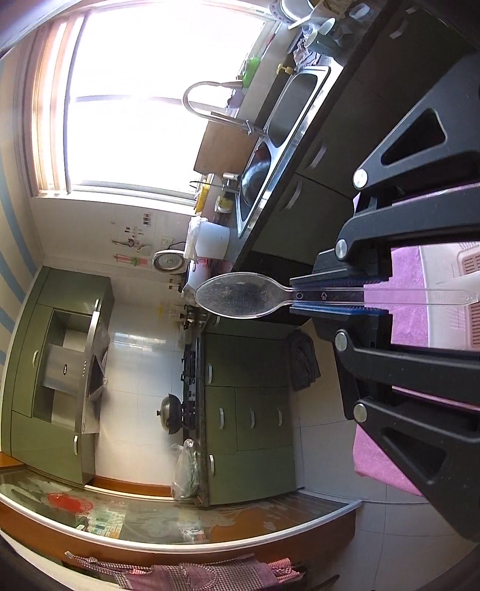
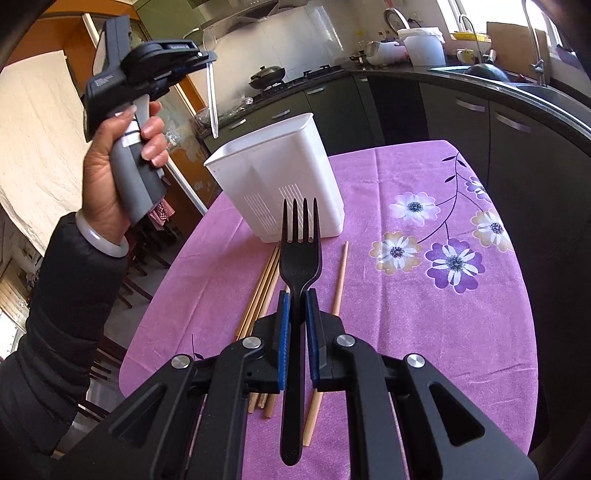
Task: Organize utensils
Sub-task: 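Drop the spoon into the white caddy with left while right drops the fork in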
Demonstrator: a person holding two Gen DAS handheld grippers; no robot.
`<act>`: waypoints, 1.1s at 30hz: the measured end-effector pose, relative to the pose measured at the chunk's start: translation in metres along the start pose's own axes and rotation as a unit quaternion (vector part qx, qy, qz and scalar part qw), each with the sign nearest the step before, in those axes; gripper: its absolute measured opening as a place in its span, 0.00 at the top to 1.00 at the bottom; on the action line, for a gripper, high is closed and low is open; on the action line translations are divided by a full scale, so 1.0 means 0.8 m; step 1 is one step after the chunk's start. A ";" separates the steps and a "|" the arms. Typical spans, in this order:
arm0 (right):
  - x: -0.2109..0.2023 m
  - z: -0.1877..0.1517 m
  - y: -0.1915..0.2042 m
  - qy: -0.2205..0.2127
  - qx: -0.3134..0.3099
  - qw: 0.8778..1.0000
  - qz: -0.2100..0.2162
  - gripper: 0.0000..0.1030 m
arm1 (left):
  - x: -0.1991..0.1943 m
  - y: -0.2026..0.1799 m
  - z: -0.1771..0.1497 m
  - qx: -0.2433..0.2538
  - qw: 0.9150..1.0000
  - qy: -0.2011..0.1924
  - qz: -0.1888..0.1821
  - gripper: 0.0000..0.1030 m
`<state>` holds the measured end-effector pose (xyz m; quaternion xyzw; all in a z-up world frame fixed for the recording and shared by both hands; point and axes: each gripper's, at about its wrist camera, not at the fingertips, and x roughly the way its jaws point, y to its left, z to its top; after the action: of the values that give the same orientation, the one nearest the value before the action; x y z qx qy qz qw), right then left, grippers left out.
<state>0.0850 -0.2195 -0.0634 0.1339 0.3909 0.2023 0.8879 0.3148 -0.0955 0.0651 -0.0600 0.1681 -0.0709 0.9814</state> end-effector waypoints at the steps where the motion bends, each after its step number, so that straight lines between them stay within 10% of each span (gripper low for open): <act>1: -0.001 0.001 0.000 -0.001 0.000 1.000 0.001 0.91 | 0.008 0.001 -0.003 0.001 1.000 0.005 0.003 0.92; 17: -0.006 0.068 0.048 -0.056 -0.061 0.996 -0.028 0.90 | 0.012 0.026 -0.070 0.029 0.992 0.123 0.026 0.89; 33: 0.055 0.227 0.115 -0.262 -0.136 0.952 -0.079 0.90 | -0.116 0.058 -0.086 0.033 0.993 0.109 0.010 0.84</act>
<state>0.2242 -0.1322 0.0648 0.0286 0.1226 0.1411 0.9820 0.2103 -0.0412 0.0241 -0.0179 0.2723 -0.0732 0.9593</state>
